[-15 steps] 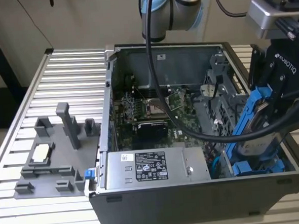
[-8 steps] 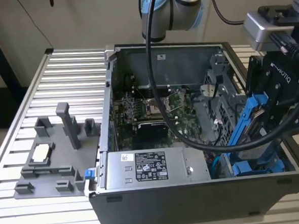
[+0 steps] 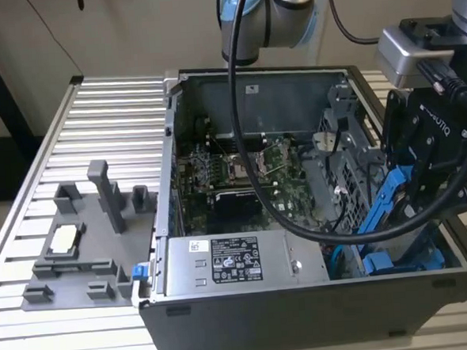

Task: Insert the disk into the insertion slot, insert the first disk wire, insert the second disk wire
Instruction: 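Insert the disk into the insertion slot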

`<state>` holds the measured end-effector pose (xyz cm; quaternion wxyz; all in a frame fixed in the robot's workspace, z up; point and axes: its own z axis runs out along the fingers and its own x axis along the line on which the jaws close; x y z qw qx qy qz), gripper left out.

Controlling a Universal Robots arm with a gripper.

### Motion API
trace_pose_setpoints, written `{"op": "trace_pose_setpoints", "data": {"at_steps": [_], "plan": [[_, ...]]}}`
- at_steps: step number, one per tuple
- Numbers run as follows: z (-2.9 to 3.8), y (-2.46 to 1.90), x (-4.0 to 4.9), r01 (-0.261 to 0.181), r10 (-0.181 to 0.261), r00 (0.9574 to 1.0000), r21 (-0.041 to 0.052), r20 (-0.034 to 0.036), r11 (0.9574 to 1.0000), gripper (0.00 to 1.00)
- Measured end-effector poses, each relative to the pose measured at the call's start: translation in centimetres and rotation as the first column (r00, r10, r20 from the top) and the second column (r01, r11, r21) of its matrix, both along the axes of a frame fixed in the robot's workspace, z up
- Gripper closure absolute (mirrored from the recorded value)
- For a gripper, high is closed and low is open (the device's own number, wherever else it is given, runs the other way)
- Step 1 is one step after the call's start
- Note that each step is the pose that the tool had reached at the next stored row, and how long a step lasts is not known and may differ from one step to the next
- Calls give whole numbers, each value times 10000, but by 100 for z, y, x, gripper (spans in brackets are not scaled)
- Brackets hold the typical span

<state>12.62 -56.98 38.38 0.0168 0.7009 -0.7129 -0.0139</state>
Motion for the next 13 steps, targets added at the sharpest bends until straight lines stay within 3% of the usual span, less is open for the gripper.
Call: {"op": "trace_pose_setpoints", "data": {"at_steps": [7, 12, 13], "plan": [[14, 0, 0, 0, 0, 10000, -28, -1, 10000, 60], [14, 1, -12, 1, -1, 10000, 155, 12, 9999, 46], [13, 2, -16, -1, 0, 10000, 179, 15, 9998, 40]]}}
